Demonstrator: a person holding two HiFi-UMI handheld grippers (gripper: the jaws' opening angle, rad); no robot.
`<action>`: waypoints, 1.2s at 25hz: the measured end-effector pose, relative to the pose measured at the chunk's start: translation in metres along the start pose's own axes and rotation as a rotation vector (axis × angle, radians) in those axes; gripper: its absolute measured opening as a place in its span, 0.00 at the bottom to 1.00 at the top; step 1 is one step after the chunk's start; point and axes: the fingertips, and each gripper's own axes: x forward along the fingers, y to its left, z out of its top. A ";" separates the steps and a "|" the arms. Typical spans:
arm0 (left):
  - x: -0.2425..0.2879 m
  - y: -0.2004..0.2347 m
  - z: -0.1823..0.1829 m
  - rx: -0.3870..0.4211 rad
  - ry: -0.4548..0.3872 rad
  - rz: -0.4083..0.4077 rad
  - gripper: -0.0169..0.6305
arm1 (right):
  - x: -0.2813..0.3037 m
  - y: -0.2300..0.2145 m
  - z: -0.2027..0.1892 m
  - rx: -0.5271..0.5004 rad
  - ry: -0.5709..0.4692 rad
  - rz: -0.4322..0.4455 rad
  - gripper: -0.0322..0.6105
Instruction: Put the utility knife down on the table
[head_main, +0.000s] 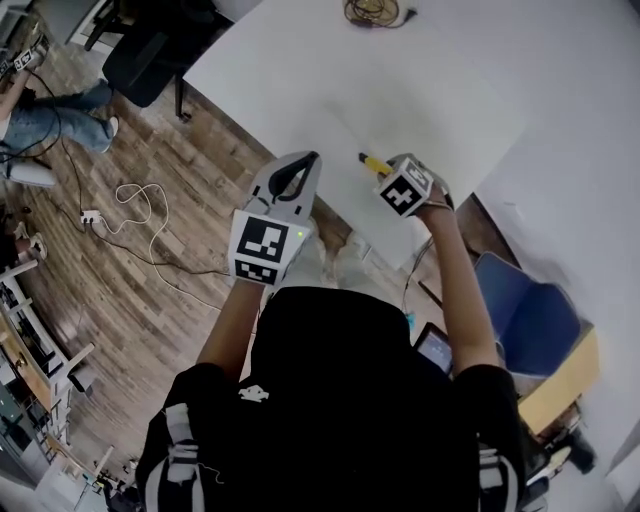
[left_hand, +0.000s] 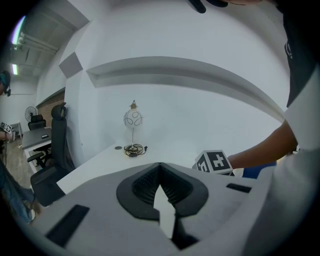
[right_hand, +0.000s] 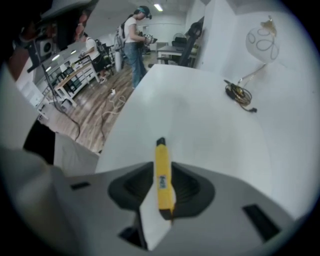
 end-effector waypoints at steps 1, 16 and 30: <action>-0.001 0.000 0.002 0.002 -0.003 0.002 0.05 | -0.005 -0.001 0.003 0.008 -0.019 -0.008 0.24; -0.024 -0.010 0.047 0.059 -0.096 0.036 0.05 | -0.130 -0.022 0.070 0.196 -0.461 -0.152 0.11; -0.045 -0.020 0.100 0.143 -0.215 0.080 0.05 | -0.280 -0.035 0.100 0.255 -0.896 -0.341 0.10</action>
